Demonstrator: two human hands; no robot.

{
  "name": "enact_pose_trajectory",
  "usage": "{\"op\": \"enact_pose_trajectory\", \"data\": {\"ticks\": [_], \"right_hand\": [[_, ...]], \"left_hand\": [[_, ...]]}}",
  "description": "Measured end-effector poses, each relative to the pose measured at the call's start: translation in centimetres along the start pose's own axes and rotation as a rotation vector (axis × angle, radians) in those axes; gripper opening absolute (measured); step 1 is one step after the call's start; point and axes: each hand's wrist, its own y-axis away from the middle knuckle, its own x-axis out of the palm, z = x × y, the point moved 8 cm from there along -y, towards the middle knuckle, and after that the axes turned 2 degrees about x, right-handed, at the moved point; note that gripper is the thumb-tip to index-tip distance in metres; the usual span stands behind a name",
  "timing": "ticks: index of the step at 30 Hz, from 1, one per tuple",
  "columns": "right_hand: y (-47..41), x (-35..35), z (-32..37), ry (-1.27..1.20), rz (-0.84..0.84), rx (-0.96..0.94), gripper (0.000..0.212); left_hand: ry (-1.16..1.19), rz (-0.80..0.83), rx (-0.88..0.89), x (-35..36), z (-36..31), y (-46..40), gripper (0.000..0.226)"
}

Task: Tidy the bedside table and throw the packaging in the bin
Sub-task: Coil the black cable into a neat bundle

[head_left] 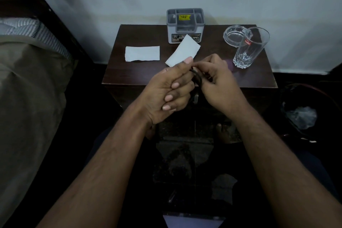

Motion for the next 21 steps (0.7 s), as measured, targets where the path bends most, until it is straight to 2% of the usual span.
{"op": "enact_pose_trajectory", "data": {"ticks": [3,5,9,11,13,16,17,19,21], "right_hand": [[0.3,0.1,0.9,0.123,-0.017,-0.071,0.022],[0.4,0.3,1.2,0.090,0.010,-0.110,0.022],[0.4,1.6,0.8,-0.448,0.215,0.069,0.015],[0.8,2.5,0.9,-0.589,0.296,0.158,0.015],[1.3,3.1,0.7,-0.650,0.327,0.230,0.033],[1.8,3.8,0.0,-0.760,0.417,0.366,0.074],[1.9,3.8,0.1,-0.760,0.424,0.368,0.080],[1.7,3.4,1.0,-0.703,0.390,0.262,0.070],[1.5,2.7,1.9,-0.592,0.338,0.099,0.050]], "left_hand": [[0.087,0.041,-0.002,0.3,0.1,-0.1,0.063],[0.130,0.087,-0.015,0.9,0.3,-0.1,0.064],[0.208,0.198,-0.011,1.6,0.0,0.1,0.055],[0.246,0.217,0.005,1.3,-0.4,0.1,0.053],[0.292,0.222,0.039,1.0,-0.9,0.1,0.053],[0.302,0.192,0.084,0.4,-1.5,0.0,0.056],[0.293,0.171,0.091,0.2,-1.6,-0.1,0.057],[0.267,0.112,0.115,-0.2,-1.7,-0.3,0.059],[0.246,0.038,0.147,-0.8,-1.7,-0.5,0.062]]}}
